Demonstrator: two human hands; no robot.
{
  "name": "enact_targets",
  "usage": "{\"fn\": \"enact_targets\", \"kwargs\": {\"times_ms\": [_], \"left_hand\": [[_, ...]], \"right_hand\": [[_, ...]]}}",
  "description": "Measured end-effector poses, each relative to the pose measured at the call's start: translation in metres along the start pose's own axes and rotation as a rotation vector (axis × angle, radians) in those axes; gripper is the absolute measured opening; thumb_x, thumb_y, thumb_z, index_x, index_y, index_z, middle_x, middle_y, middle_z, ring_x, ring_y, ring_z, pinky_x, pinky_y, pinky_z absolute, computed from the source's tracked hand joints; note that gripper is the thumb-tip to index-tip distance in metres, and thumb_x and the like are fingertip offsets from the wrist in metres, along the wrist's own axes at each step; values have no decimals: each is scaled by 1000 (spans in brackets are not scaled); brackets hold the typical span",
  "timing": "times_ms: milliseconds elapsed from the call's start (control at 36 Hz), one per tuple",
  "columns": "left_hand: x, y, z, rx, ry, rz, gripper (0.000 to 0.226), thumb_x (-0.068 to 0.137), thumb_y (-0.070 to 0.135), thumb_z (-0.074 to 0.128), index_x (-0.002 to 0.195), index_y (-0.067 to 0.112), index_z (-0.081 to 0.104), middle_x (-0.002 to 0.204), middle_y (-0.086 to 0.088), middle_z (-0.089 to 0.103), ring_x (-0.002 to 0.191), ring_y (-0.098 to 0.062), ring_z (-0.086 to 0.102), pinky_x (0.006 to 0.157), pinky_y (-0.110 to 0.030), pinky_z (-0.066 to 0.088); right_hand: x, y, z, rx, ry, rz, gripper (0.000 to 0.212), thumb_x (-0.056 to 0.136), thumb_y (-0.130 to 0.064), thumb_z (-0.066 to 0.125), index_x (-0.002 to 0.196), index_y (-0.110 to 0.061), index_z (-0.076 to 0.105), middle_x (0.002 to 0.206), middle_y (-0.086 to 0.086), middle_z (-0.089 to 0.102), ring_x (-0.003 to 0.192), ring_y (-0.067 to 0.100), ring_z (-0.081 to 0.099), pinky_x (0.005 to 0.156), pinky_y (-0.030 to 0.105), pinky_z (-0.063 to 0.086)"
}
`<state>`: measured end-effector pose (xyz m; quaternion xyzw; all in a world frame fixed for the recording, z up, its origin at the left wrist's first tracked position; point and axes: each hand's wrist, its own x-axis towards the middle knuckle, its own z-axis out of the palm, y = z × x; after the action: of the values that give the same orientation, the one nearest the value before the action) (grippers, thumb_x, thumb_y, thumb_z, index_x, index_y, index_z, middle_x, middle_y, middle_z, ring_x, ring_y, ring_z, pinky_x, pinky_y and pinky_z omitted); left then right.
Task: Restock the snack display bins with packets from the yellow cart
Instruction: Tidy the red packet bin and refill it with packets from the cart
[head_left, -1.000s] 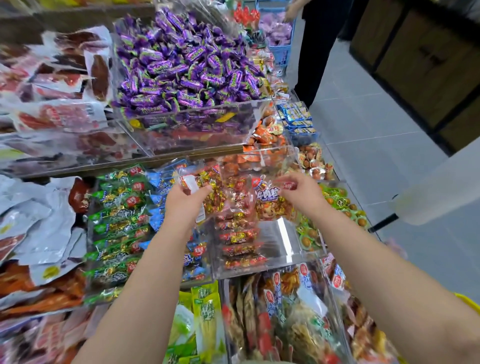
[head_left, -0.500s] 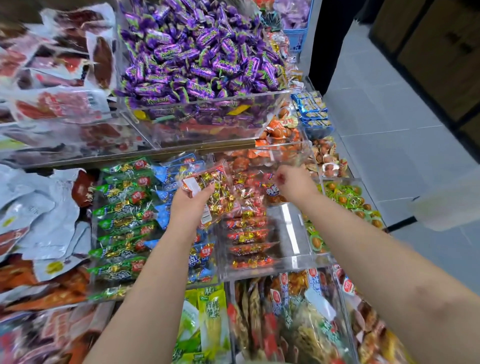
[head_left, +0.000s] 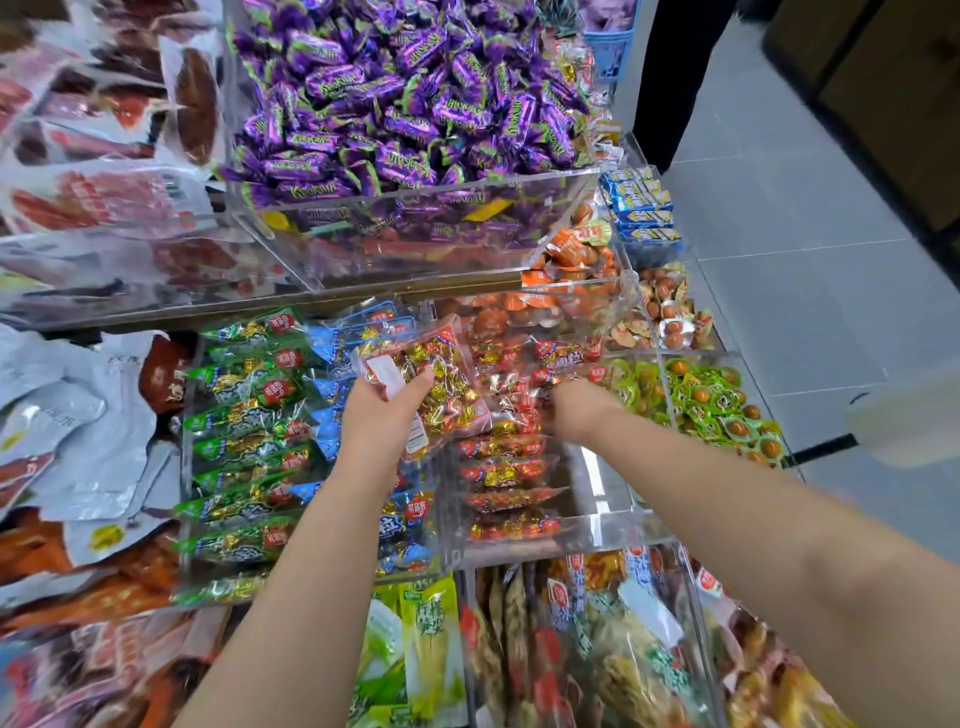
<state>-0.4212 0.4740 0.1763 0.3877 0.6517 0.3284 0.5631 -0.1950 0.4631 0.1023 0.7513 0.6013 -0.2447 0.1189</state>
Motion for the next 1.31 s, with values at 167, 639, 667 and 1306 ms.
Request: {"fn": "enact_targets", "kwargs": {"times_ms": [167, 639, 667, 1306], "left_hand": [[0, -1, -1, -17, -4, -9, 50, 65, 47, 75, 106, 22, 59, 107, -8, 69, 99, -31, 66, 90, -56, 52], [-10, 10, 0, -43, -128, 33, 25, 72, 47, 59, 94, 36, 59, 94, -2, 66, 88, -27, 63, 72, -42, 50], [-12, 12, 2, -46, -149, 54, 24, 74, 48, 58, 96, 36, 60, 93, 0, 66, 86, -25, 64, 67, -38, 50], [-35, 39, 25, -175, -239, -109, 61, 92, 23, 63, 141, 15, 27, 122, -16, 60, 110, -34, 61, 95, -59, 48]], "right_hand": [[14, 8, 11, 325, 103, 44, 21, 93, -15, 49, 108, -10, 63, 109, 13, 66, 97, 30, 60, 77, 29, 45], [-25, -1, -44, 1016, 390, -21, 14, 90, -27, 54, 78, -29, 62, 77, -11, 66, 70, 9, 59, 59, 12, 46], [-35, -6, -50, 1135, 304, -106, 8, 88, -30, 57, 84, -33, 63, 81, -14, 67, 78, 8, 62, 70, 18, 50], [-125, -8, -61, 1184, 332, -591, 59, 74, -2, 34, 112, -38, 60, 137, -13, 46, 120, -1, 47, 84, 9, 43]]}}
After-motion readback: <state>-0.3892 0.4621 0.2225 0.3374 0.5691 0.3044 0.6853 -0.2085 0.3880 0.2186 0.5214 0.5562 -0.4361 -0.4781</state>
